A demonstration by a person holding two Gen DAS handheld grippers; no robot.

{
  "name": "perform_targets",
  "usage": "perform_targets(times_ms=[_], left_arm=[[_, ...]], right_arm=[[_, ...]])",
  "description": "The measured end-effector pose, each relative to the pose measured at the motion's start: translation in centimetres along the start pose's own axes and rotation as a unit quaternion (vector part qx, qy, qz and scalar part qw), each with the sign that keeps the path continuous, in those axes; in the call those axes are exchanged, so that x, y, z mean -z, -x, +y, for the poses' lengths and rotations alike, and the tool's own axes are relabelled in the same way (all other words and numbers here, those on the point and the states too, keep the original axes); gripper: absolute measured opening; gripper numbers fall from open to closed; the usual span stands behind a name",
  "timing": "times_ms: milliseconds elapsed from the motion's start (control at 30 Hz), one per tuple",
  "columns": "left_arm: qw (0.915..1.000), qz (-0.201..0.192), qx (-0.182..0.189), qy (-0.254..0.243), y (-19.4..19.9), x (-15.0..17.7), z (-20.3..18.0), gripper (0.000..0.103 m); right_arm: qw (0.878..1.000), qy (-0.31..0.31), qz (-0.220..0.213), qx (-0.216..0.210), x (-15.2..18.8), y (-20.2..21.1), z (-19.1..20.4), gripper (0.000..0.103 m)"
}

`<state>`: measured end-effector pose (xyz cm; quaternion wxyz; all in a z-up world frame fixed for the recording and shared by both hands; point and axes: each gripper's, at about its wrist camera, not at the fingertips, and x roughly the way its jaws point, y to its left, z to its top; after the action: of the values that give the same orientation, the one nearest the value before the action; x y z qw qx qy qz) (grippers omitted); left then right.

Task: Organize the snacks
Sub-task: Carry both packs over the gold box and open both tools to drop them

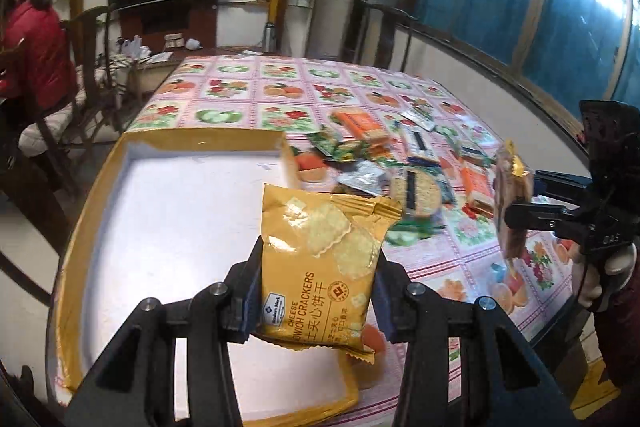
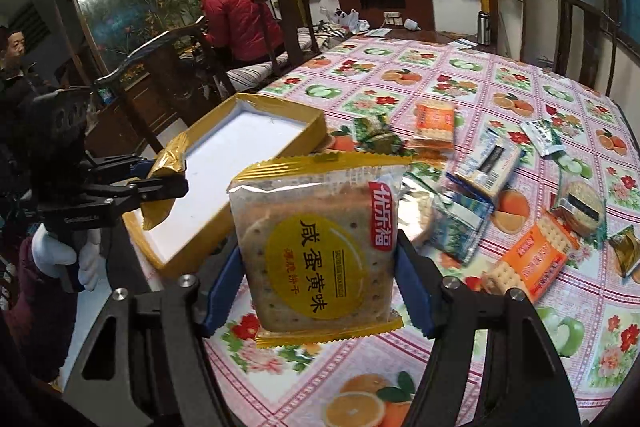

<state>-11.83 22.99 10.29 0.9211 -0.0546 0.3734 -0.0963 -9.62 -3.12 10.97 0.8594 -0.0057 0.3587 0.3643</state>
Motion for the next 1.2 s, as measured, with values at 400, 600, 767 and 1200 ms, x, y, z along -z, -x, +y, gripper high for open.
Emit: perform_targets(times_ms=[400,600,767,1200], left_arm=[[0.9886,0.035,-0.101,0.105,-1.2,3.7,9.8,0.045],[0.9856,0.037,-0.101,0.131,-0.8,4.5,11.8,0.05],[0.9811,0.006,-0.082,0.175,1.3,4.9,13.3,0.065],[0.9713,-0.072,-0.081,0.212,6.4,5.8,11.0,0.072]], right_arm=[[0.99,0.036,0.079,-0.11,-3.6,-11.9,12.8,0.07],[0.985,0.035,0.129,-0.113,-3.6,-18.1,15.9,0.07],[0.984,0.043,0.151,-0.087,-2.9,-20.5,16.8,0.07],[0.99,0.083,0.103,-0.044,-2.4,-17.3,18.5,0.073]])
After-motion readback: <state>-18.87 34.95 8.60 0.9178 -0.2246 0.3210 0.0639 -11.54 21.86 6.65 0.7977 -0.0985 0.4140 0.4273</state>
